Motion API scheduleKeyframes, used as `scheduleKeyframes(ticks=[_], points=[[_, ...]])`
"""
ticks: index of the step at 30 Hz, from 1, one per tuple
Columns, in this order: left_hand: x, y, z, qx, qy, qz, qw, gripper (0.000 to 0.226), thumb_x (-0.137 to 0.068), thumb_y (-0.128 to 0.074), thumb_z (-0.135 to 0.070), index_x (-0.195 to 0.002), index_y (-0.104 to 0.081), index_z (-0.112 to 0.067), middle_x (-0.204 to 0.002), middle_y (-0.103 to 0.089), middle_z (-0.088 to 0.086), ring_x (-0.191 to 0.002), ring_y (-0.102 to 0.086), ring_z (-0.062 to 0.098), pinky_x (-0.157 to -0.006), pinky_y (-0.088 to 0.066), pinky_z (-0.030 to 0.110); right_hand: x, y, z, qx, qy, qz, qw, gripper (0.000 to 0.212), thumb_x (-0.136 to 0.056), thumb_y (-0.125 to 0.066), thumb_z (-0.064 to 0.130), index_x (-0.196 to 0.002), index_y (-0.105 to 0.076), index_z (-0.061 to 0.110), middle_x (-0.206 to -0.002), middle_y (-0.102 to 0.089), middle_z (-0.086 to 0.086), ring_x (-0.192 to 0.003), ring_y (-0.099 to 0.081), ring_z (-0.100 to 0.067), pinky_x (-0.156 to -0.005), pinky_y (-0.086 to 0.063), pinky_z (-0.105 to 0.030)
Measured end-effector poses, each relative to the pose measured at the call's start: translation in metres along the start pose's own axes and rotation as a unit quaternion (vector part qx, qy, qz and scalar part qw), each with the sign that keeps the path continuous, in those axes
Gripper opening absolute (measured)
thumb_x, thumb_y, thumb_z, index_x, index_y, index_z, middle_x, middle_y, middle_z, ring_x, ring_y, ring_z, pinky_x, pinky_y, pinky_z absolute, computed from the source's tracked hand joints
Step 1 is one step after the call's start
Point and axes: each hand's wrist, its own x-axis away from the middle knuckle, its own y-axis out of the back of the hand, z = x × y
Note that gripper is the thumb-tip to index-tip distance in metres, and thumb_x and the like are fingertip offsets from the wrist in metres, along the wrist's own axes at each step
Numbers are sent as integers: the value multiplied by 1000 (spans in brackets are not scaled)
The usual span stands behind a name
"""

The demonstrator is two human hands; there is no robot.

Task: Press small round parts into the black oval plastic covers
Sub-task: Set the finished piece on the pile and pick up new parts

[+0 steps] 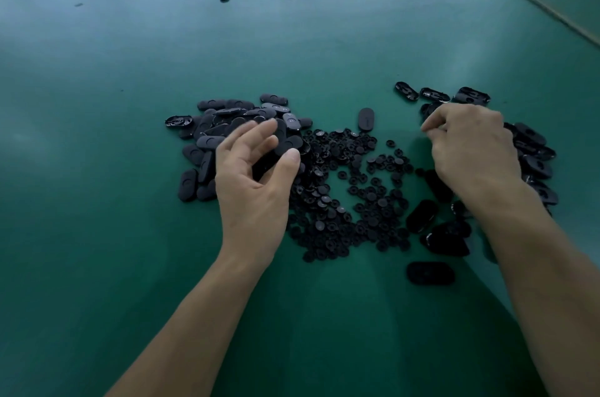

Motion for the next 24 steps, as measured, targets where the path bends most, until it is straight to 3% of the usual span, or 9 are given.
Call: scheduleKeyframes(ticks=[2, 3, 5, 7, 8, 12, 16, 20, 24], points=[[1, 0, -1, 9, 11, 18, 1000, 22, -87, -70, -18, -106, -71, -28, -113, -66, 9, -98, -69, 21, -90, -57, 38, -4, 2, -3, -4, 10, -20, 1000, 17, -99, -54, 10, -102, -68, 19, -101, -66, -15, -84, -63, -36, -78, -57, -46], [2, 0, -1, 21, 14, 30, 999, 17, -88, -69, -17, -103, -72, -24, -101, -70, 7, -90, -71, 20, -86, -59, 39, -6, 3, -3, -20, 19, -33, 999, 18, -99, -53, 8, -103, -68, 17, -97, -67, -15, -81, -63, -35, -77, -57, -44], [4, 0, -3, 43, 10, 58, 997, 10, -92, -68, -15, -98, -74, -18, -86, -72, 2, -78, -71, 15, -74, -60, 31, -6, 5, -1, -78, 41, -50, 995, 18, -99, -54, 8, -105, -69, 16, -89, -68, -7, -78, -65, -23, -77, -55, -31], [6, -1, -6, 54, 4, 85, 995, 8, -93, -68, -16, -96, -75, -18, -82, -73, 2, -75, -71, 14, -68, -60, 27, 1, 7, 8, -165, 68, -52, 983, 16, -99, -58, 11, -107, -69, 20, -78, -63, 8, -69, -63, -1, -68, -48, -10], [7, -1, -7, 58, 3, 97, 994, 8, -92, -69, -17, -97, -75, -18, -83, -74, 3, -76, -72, 15, -68, -60, 27, 6, 8, 13, -227, 76, -40, 970, 17, -98, -60, 13, -109, -67, 23, -77, -63, 11, -66, -62, 2, -64, -47, -8], [9, -2, -11, 67, 17, 120, 990, 22, -85, -75, -22, -107, -72, -18, -95, -75, 5, -86, -73, 19, -71, -61, 29, 32, 4, 37, -480, 77, 79, 870, 26, -98, -56, 3, -115, -61, 22, -85, -65, -4, -65, -65, -6, -59, -54, -20], [10, -3, -10, 40, 18, 137, 990, 27, -82, -77, -22, -108, -72, -21, -93, -77, 3, -85, -75, 19, -75, -61, 31, 52, -12, 53, -571, 72, 175, 799, 24, -99, -52, -2, -110, -68, 12, -77, -70, -4, -65, -67, -12, -64, -57, -24], [8, -2, -7, 42, 12, 139, 989, 21, -83, -76, -11, -101, -73, -21, -88, -77, 2, -81, -75, 19, -74, -60, 28, 58, -22, 50, -580, 75, 179, 791, 16, -95, -60, -1, -99, -72, 9, -76, -74, -6, -66, -71, -15, -63, -57, -23], [7, -1, -7, 57, 6, 135, 989, 18, -88, -72, -7, -99, -75, -21, -86, -77, -1, -76, -72, 10, -70, -58, 22, 59, -26, 45, -523, 122, 125, 834, 10, -87, -75, 10, -93, -75, 18, -81, -76, 0, -72, -71, -14, -64, -54, -23]])
